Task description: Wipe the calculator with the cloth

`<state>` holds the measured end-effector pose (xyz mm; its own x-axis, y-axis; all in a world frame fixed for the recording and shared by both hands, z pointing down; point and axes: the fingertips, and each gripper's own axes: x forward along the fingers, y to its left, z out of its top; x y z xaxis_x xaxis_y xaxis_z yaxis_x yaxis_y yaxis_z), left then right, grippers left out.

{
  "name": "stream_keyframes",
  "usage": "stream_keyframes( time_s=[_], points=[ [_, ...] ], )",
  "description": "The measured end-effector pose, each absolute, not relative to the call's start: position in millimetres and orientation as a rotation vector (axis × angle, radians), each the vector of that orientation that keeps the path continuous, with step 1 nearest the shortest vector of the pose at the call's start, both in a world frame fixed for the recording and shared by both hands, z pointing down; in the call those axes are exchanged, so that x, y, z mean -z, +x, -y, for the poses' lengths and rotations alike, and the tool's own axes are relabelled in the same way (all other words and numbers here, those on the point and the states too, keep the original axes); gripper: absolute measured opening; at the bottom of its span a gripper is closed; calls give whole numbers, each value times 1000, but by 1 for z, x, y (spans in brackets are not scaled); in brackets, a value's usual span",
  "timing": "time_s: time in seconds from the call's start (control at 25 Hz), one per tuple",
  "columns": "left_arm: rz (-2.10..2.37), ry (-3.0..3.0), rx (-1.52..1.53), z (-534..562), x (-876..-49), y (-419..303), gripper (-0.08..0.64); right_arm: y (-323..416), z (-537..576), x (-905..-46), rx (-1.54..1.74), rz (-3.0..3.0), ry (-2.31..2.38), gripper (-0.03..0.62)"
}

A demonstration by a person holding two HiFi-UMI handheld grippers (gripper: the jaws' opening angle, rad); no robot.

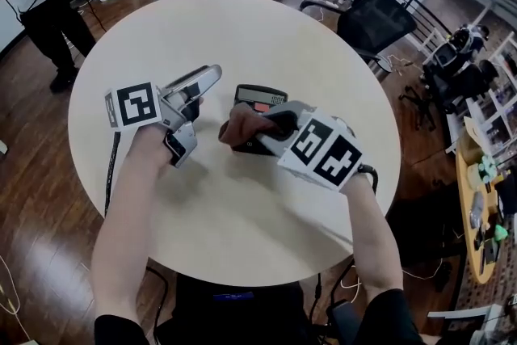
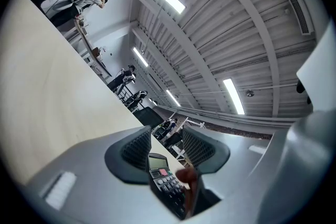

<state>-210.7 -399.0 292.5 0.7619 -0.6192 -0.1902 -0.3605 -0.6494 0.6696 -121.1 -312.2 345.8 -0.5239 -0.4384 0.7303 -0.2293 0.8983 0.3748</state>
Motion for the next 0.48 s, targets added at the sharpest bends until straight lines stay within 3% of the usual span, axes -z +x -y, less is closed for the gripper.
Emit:
stream_keyframes(
  time_s=[0.24, 0.48],
  points=[
    [728, 2326, 551, 400, -294, -211, 179, -122, 403, -336, 349, 2068, 777, 64],
    [726, 2329, 536, 399, -293, -210, 179, -128, 374, -356, 352, 2025, 639, 64]
  ],
)
